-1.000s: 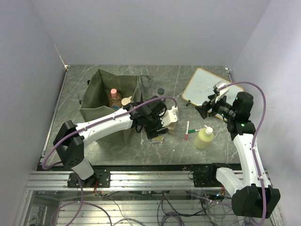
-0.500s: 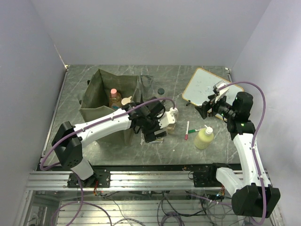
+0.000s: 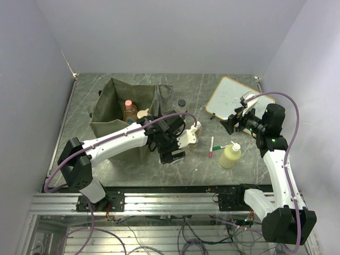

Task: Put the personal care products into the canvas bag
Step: Pick up the care product from the center of the board.

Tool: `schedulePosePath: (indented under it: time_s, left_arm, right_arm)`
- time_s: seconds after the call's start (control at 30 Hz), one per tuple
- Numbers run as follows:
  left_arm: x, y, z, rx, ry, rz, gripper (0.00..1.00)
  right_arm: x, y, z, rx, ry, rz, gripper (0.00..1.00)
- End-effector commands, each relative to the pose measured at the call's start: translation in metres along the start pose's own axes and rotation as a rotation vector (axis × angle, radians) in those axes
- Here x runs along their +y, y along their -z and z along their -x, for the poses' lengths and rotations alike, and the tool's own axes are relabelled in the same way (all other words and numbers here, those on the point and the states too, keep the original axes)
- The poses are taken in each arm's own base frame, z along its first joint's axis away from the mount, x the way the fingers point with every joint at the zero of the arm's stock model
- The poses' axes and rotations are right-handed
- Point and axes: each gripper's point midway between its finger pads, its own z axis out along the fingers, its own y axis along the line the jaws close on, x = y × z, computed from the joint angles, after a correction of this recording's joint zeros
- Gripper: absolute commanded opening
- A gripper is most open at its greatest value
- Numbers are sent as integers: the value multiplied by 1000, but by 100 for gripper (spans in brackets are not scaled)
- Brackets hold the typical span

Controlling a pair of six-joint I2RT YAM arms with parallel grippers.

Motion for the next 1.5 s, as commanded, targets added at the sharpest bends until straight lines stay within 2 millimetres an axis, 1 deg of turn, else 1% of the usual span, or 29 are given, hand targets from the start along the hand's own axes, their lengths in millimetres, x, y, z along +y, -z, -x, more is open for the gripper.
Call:
schedulePosePath:
  time_s: [0.0,0.13,0.27,0.7,0.87,0.97,1.1,1.17,1.27,1.47]
  left_arm:
    - [-17,4,-3,5,-15,-82,89]
    - [-22,1,-9,29,-14,-111,86]
    - [-22,0,-13,32,-20,-106,85]
    - [-42,10,-25,12,-65,-182,84]
    - [-34,12,-35,32,-71,-126,86]
    - [-23,19,-36,33,-92,-52,87]
    - [2,35,-26,-11,-139,95,92]
    - [10,43,-19,-33,-172,139,94]
    - [12,49,-11,-66,-258,146,100]
    - [11,55,12,-141,-414,115,99]
  right_arm:
    - [-3,0,-2,-7,11,-6,88]
    - [-2,-1,-2,-5,11,0,88]
    - [-2,-1,-2,-6,11,0,88]
    - [-2,-3,-5,1,7,7,88]
    - [-2,-3,-6,3,6,6,89]
    - [-3,-4,-7,8,4,6,89]
    - [-4,-4,-9,12,4,3,89]
    - [-5,-5,-10,16,4,-1,89]
    - [-6,-5,-12,22,4,-3,89]
    - [-6,-5,-12,23,8,-9,89]
